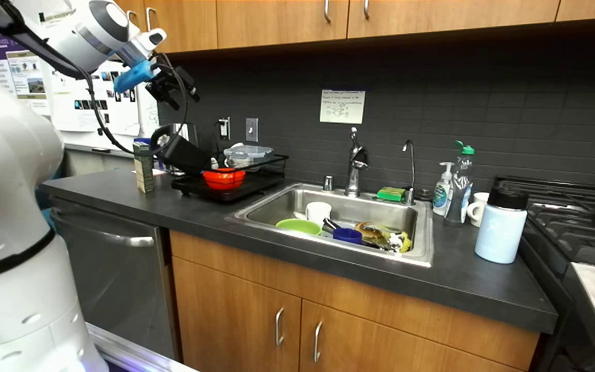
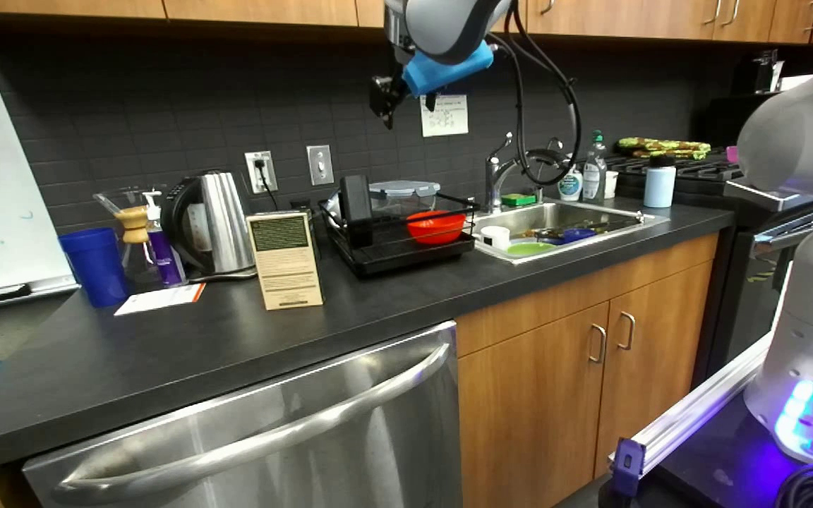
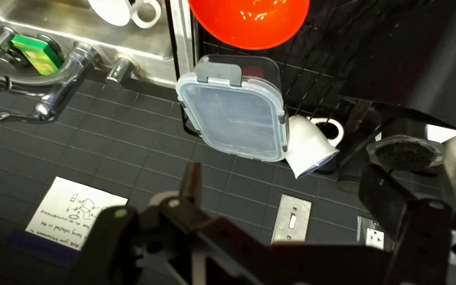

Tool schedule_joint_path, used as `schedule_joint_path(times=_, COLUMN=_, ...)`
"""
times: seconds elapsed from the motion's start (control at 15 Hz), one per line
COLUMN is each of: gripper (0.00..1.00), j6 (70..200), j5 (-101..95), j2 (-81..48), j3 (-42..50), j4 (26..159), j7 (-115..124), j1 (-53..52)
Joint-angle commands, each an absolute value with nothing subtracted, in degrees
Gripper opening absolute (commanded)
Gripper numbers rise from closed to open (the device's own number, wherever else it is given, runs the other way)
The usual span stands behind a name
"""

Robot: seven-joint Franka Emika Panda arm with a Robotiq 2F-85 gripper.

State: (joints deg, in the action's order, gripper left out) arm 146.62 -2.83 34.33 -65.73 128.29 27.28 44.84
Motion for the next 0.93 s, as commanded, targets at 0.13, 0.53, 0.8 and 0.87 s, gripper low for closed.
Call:
schedule_joint_path(times=0.13, gripper=1.0, j6=130.0, j5=-4.9, j2=29.2, j3=-72.3, j4=118.9, j7=37.9, j1=48.0)
schedule_joint_path(times=0.53, gripper=1.0, j6=120.3, j5=-3.6, j2=22.9, j3=-80.6, j4=109.9, j7=45.1, j1=55.3)
schedule_joint_path(times=0.8, gripper=1.0, j6=118.8, j5=1.3, j2=20.5, j3=-89.3, j4=105.1, j7=46.3, j1=66.2)
schedule_joint_path(times=0.87, gripper=1.0, j6=119.0, j5=2.8, j2=20.5, j3=-92.4, j4=104.4, j7=46.5, j1=70.0)
